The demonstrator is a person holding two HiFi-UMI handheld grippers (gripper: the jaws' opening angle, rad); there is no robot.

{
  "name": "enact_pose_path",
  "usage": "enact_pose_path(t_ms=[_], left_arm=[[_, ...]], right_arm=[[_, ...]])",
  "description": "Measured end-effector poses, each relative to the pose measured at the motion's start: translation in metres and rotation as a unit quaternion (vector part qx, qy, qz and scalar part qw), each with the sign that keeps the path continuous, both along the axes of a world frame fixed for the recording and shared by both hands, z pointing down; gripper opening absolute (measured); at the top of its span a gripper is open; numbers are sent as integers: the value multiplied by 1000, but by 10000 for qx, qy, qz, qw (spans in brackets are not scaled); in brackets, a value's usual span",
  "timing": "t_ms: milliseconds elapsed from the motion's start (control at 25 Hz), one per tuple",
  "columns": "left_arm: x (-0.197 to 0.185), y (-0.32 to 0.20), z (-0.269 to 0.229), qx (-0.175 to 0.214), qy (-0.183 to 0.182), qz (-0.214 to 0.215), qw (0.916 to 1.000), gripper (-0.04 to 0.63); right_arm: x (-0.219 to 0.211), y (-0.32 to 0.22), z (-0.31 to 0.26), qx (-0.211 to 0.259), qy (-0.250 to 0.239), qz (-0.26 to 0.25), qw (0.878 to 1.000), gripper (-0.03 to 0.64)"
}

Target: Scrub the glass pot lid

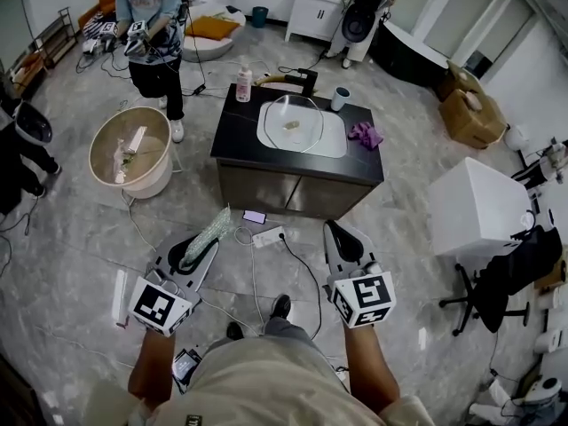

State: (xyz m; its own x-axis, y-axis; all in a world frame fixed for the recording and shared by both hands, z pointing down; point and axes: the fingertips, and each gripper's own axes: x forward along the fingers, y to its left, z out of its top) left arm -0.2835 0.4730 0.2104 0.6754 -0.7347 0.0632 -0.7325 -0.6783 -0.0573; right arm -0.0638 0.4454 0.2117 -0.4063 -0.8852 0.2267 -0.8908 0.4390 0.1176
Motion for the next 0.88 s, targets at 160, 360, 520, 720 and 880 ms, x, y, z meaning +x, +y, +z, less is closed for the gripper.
enact_pose_path(t_ms=[160, 360, 520, 720, 880], left_arm=[[15, -25, 3, -49, -75, -118, 9999, 89], [36, -52, 8, -204, -165, -357, 9990, 90], [58, -75, 0, -148, -237, -561, 9980, 89], [98, -96, 8, -547, -414, -738, 9949, 89], [131, -112, 1, -463, -477, -746, 9950, 90]], right_arm=[[13, -32, 6, -36, -57, -137, 9999, 25], [32, -72, 13, -100, -149, -350, 9992, 25], [50, -104, 10, -96, -231, -576, 9980, 25], [89, -139, 7, -55, -361, -713, 9968, 25], [126, -157, 10, -27, -491, -613, 9969, 25]])
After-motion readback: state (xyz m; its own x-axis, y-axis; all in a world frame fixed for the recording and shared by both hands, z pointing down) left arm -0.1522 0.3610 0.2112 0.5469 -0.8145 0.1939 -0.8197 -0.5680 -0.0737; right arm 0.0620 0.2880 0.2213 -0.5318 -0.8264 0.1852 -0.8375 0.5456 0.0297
